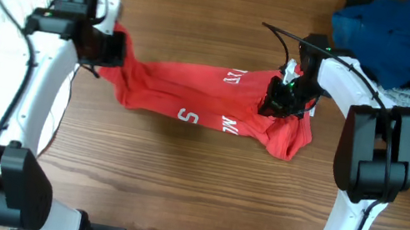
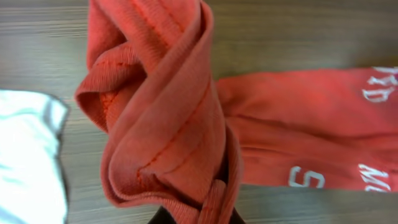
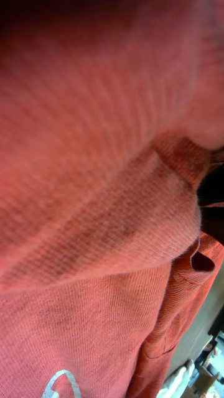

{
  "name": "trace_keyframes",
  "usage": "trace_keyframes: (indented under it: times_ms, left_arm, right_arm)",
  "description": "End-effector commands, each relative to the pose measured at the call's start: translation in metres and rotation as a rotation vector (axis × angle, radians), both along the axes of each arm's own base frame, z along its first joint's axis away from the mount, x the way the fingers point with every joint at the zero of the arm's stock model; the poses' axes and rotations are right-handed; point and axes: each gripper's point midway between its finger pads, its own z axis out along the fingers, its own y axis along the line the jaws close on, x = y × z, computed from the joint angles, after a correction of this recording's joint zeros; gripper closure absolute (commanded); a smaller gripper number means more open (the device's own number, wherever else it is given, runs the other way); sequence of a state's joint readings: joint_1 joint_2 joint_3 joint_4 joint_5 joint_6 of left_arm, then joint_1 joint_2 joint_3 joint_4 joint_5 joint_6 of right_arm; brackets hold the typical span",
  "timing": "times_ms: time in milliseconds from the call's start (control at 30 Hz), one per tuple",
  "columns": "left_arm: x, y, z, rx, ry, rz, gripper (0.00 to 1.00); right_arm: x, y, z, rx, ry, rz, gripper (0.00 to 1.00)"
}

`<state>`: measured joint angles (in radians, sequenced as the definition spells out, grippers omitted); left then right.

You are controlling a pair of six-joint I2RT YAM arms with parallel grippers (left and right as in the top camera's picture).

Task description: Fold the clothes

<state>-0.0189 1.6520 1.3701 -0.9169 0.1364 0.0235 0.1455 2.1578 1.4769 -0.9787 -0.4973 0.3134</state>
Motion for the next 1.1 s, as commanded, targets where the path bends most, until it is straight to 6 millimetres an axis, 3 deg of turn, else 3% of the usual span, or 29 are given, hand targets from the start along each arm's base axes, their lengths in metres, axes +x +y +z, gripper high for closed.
trace_keyframes:
  times_ms: [0,400,700,733,767,833,867,900,1067]
  left_arm:
    - [0.003,-0.038,-0.015,0.003,0.036,-0.094,0.96]
    - [-0.003,-0.148,-0.062,-0.008,0.062,-0.321,0.96]
    - [-0.004,-0.187,-0.069,-0.047,0.032,-0.345,0.95]
    - [-0.004,-0.19,-0.068,-0.049,0.026,-0.349,0.85]
    - [-0.004,-0.194,-0.067,-0.052,0.019,-0.357,0.57]
    - [-0.004,-0.2,-0.066,-0.059,0.008,-0.369,0.44]
    - [-0.005,-0.203,-0.065,-0.07,0.006,-0.376,0.29]
    - [-0.004,-0.206,-0.063,-0.089,0.002,-0.365,0.03]
    - [0.005,-0.198,-0.057,-0.098,-0.016,-0.334,0.0]
  right_arm:
    - [0.002,-0.013,-0.006,-0.057,-0.016,-0.008,0.96]
    - [0.002,-0.013,-0.006,-0.057,-0.015,-0.008,0.96]
    - [0.002,-0.013,-0.006,-0.057,-0.015,-0.008,0.96]
    - [0.002,-0.013,-0.006,-0.057,-0.015,-0.009,0.96]
    - [0.002,-0.013,-0.006,-0.057,-0.016,-0.008,0.96]
    - [0.002,-0.013,-0.006,-0.057,-0.015,-0.009,0.96]
    - [0.002,-0.013,-0.006,-0.057,-0.015,-0.009,0.96]
    - [0.002,-0.013,-0.006,-0.057,-0.015,-0.009,0.96]
    - [0.005,-0.013,-0.006,-0.055,-0.031,-0.006,0.96]
